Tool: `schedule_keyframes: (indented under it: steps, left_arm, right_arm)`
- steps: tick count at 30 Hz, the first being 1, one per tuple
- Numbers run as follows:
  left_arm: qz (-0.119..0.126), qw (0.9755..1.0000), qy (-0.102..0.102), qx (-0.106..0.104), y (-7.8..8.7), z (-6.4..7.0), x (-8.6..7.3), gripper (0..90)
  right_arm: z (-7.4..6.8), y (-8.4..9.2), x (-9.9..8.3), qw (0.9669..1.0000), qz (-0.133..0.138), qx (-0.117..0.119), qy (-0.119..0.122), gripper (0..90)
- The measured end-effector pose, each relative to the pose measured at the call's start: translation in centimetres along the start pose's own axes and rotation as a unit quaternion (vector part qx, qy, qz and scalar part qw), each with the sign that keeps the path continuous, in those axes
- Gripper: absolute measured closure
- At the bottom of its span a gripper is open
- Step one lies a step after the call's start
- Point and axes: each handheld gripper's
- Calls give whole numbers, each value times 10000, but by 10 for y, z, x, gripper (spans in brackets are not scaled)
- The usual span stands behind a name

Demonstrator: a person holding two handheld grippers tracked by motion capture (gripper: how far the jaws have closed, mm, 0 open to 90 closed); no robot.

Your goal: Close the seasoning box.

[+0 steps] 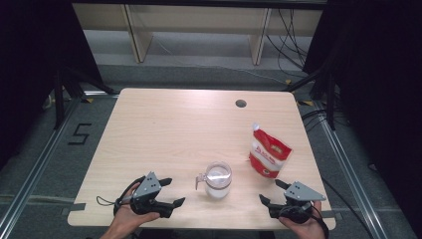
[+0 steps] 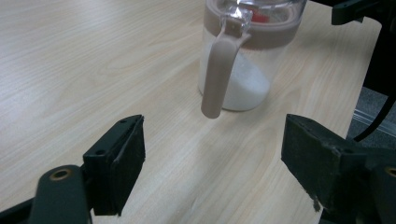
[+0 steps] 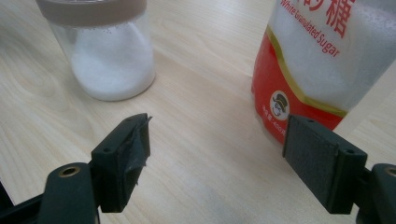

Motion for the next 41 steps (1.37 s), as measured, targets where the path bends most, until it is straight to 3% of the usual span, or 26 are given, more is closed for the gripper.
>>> schedule_keyframes:
  steps: [4,6,9,10,12,14,19,21,23,32,33,36,38,39,41]
  left_arm:
    - [-64,10000,-6,-10,-2,-3,-3,213]
    - [-83,10000,33,11,-5,-3,-5,211]
    - [-148,9999,48,-55,-6,-2,-5,199]
    - [-251,9996,-87,35,-5,-3,-5,197]
    - [-138,9999,-24,-69,-9,-2,-7,197]
    - [-228,9997,-82,-57,-8,-2,-7,197]
    - [-265,9996,-124,10,-8,-2,-6,197]
    - [-177,9998,-32,-71,-10,-2,-8,196]
    - [-233,9996,-137,-48,-9,-2,-7,196]
    - [-215,9997,-107,-47,-10,-2,-7,196]
    - [-215,9998,-29,-53,-10,-1,-7,196]
    - [-198,9998,-10,-54,-11,-1,-7,197]
    - [-249,9997,-17,-31,-10,-1,-7,197]
    - [-321,9994,-141,21,-9,-3,-6,196]
    - [-343,9993,-154,16,-8,-4,-6,196]
  right_arm:
    - [-3,2,1,9997,-99,7,-239,238]
    - [0,1,0,10000,-40,34,-70,238]
    - [-1,1,0,9999,-63,7,-99,238]
    - [-3,1,0,9998,-76,-1,-170,238]
    - [-3,1,0,9998,-85,-1,-180,238]
    - [-1,1,0,10000,-42,-20,-44,238]
    - [-2,0,0,10000,-55,34,-64,236]
    - [-2,-1,0,10000,-50,25,-44,236]
    - [-2,-1,0,10000,-46,25,-37,235]
    - [-1,-1,-1,9999,-54,49,-72,231]
    - [-3,-1,-1,9997,-96,69,-201,230]
    - [-4,0,-1,9996,-142,52,-239,230]
    - [-4,0,-1,9995,-159,70,-257,229]
    - [-4,0,-1,9995,-162,70,-266,229]
    - [-2,-1,-1,9998,-131,55,-157,228]
Point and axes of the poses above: each handheld gripper's, and its own axes: y roughly backward along the jaws, x roughly out of its top, z roughly to its right, and after that the axes turned 13 degrees about y, right-handed
